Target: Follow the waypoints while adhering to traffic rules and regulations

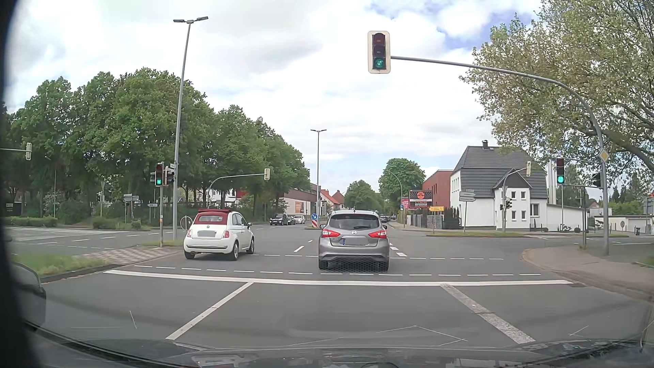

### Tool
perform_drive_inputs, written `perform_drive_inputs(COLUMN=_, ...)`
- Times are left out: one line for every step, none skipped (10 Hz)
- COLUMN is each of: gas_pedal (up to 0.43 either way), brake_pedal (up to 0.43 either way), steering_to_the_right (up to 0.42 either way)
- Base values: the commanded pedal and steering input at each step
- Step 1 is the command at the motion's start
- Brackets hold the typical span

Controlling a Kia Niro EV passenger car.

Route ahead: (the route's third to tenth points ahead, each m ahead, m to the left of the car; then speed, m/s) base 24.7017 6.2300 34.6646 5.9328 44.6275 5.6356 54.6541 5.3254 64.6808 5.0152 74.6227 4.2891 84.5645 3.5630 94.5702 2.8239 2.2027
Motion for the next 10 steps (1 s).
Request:
perform_drive_inputs(gas_pedal=0.331, brake_pedal=0.0, steering_to_the_right=0.002)
perform_drive_inputs(gas_pedal=0.35, brake_pedal=0.0, steering_to_the_right=0.002)
perform_drive_inputs(gas_pedal=0.35, brake_pedal=0.0, steering_to_the_right=0.002)
perform_drive_inputs(gas_pedal=0.37, brake_pedal=0.0, steering_to_the_right=0.002)
perform_drive_inputs(gas_pedal=0.378, brake_pedal=0.0, steering_to_the_right=0.002)
perform_drive_inputs(gas_pedal=0.378, brake_pedal=0.0, steering_to_the_right=0.002)
perform_drive_inputs(gas_pedal=0.39, brake_pedal=0.0, steering_to_the_right=0.002)
perform_drive_inputs(gas_pedal=0.39, brake_pedal=0.0, steering_to_the_right=0.002)
perform_drive_inputs(gas_pedal=0.398, brake_pedal=0.0, steering_to_the_right=0.002)
perform_drive_inputs(gas_pedal=0.409, brake_pedal=0.0, steering_to_the_right=0.002)
